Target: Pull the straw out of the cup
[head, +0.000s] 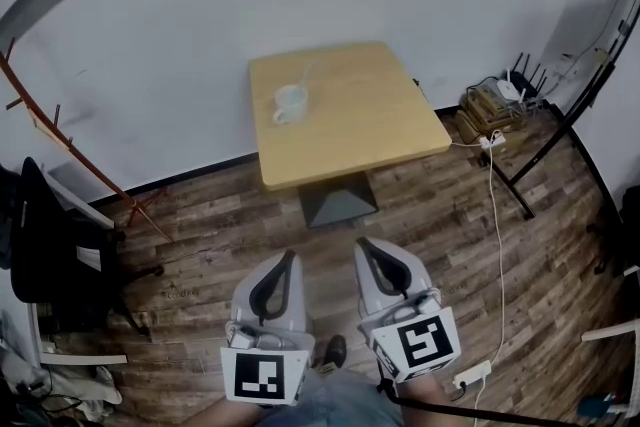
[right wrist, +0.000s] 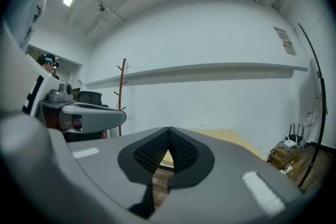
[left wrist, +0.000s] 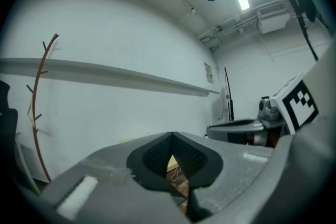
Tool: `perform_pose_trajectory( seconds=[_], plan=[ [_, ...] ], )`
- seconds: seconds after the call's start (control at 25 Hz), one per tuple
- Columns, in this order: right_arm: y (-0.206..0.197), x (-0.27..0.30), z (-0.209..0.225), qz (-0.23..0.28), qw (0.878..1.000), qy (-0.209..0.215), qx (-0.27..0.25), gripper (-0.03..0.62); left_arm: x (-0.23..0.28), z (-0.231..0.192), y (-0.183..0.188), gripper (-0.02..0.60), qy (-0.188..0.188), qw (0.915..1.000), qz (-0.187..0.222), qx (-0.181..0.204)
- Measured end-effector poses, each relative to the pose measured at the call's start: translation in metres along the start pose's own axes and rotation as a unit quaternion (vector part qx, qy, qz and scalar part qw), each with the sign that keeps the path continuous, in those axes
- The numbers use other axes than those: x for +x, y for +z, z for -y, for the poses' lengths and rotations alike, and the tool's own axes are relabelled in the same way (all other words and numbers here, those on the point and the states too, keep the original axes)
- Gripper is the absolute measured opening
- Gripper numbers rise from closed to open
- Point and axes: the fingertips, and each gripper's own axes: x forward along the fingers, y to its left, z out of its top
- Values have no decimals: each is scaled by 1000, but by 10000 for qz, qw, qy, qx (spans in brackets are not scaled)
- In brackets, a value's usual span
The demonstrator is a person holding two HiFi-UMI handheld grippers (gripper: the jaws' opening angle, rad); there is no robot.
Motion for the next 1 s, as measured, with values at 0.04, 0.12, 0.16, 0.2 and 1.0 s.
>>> perform_pose_trajectory(
  seconds=[0.04, 0.12, 0.16, 0.2, 1.0],
  plan=[
    [-2, 2, 2, -8, 10000, 3, 34, 6, 2, -1, -2, 15, 3, 10000, -39, -5],
    [-7, 10, 8, -34, 10000, 6, 91, 6, 11, -5, -5, 15, 15, 10000, -77, -14],
    [-11, 16, 11, -74, 9999, 8, 126, 6, 16, -7, -8, 15, 13, 10000, -92, -28],
    [-16, 23, 14, -134, 9998, 14, 164, 6, 22, -9, -12, 15, 4, 9999, -117, -49],
    [9, 222, 76, -400, 9991, 66, -96, 7, 208, -118, -1, 15, -329, 9988, -73, -364]
  ],
)
